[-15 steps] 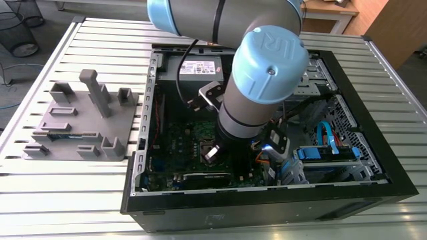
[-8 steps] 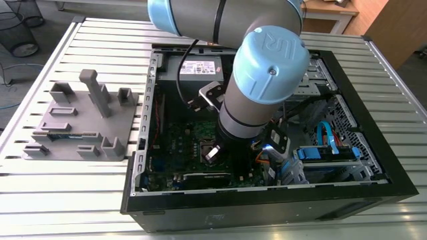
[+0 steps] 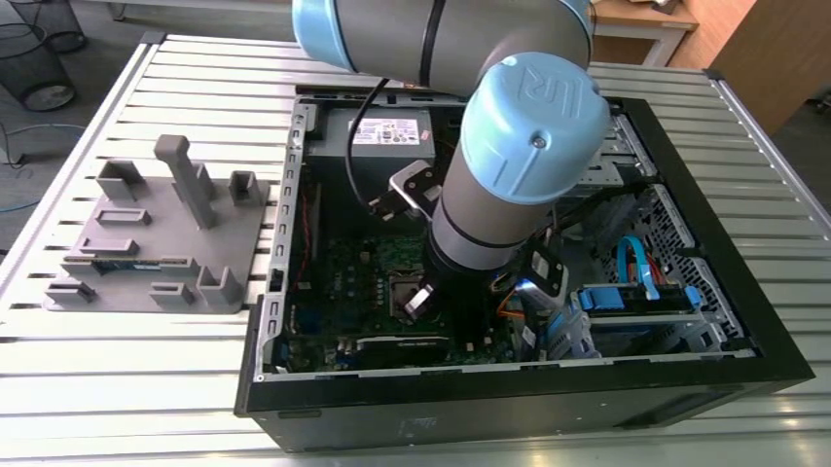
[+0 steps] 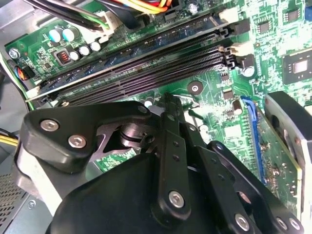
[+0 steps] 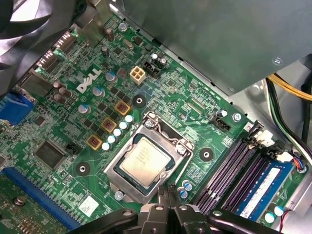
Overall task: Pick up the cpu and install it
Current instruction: 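Install the first cpu locking lever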
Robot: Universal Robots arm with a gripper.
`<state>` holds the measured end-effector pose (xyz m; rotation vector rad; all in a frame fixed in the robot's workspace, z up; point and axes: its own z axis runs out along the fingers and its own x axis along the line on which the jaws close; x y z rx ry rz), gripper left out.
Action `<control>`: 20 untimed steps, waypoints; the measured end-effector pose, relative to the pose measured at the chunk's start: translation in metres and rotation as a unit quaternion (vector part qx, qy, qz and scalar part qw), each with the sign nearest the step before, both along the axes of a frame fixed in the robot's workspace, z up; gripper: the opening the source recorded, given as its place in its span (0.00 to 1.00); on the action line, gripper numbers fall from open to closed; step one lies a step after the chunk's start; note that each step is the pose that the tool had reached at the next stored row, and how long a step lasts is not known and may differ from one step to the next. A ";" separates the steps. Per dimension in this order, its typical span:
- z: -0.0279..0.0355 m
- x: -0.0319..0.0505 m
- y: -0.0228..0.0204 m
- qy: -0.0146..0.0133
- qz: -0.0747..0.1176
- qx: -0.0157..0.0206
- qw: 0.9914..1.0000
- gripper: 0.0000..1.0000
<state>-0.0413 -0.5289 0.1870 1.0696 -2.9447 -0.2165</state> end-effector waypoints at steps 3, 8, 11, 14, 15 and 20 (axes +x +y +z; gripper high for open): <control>-0.0001 0.0000 0.0000 0.000 0.003 0.000 1.000 0.11; -0.0002 -0.0002 0.0000 0.000 0.004 0.000 1.000 0.11; -0.0002 -0.0020 0.0001 -0.001 0.004 0.000 1.000 0.11; -0.0001 -0.0032 0.0000 -0.002 0.004 0.000 1.000 0.11; -0.0001 -0.0033 0.0000 -0.002 0.004 0.000 1.000 0.11; 0.0021 -0.0037 0.0001 -0.002 0.004 0.000 1.000 0.11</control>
